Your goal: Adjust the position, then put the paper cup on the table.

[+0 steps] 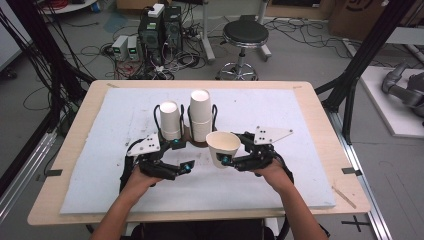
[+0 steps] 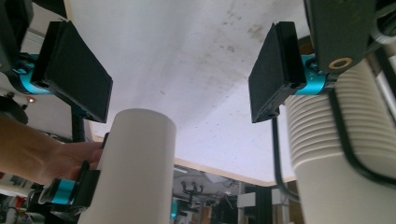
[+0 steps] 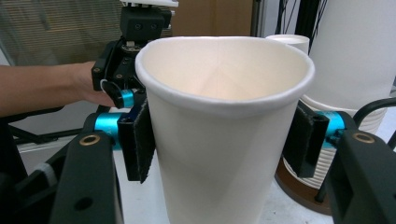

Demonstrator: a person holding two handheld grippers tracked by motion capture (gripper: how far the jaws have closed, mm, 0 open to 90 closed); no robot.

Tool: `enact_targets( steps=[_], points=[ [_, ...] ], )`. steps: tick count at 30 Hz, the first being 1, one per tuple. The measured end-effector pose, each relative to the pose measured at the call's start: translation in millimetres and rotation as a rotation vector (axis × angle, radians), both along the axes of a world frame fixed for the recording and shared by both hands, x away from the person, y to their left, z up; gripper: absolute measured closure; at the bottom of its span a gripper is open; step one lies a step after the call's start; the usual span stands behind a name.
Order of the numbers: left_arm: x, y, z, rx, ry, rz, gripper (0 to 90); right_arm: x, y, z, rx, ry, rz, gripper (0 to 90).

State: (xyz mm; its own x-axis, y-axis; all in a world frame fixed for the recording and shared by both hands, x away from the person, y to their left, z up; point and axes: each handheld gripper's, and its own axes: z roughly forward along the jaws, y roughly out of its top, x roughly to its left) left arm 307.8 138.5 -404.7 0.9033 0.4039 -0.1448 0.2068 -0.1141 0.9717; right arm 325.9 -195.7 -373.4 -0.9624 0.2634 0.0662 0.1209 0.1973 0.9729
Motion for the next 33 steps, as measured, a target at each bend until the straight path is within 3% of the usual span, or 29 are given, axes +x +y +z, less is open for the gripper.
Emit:
enact_targets(
  steps=[13,20,28,30,32,33],
  points=[
    [-0.5,14.5,-4.2,-0.012,0.017,0.042,21.9,1.0,-7.8,0.8,-0.002,-0.001,-0.036,37.1],
    [3.0,35.6,-14.0,-0.018,0.029,0.097,21.8,2.8,-13.9,-2.9,-0.022,-0.009,-0.078,36.9],
    [3.2,48.0,-12.2,-0.018,0.023,0.175,21.9,9.1,-33.9,-7.7,-0.008,-0.015,-0.181,36.9],
    [4.4,52.5,-11.9,-0.019,0.027,0.193,21.8,14.1,-47.0,-10.2,0.003,-0.013,-0.242,37.0],
    [5.4,56.1,-11.2,-0.018,0.025,0.206,21.9,15.9,-51.6,-11.0,0.005,-0.014,-0.261,36.9],
    [6.4,59.5,-10.7,-0.015,0.022,0.211,21.8,19.8,-61.4,-13.0,0.006,-0.016,-0.304,37.0]
  ],
)
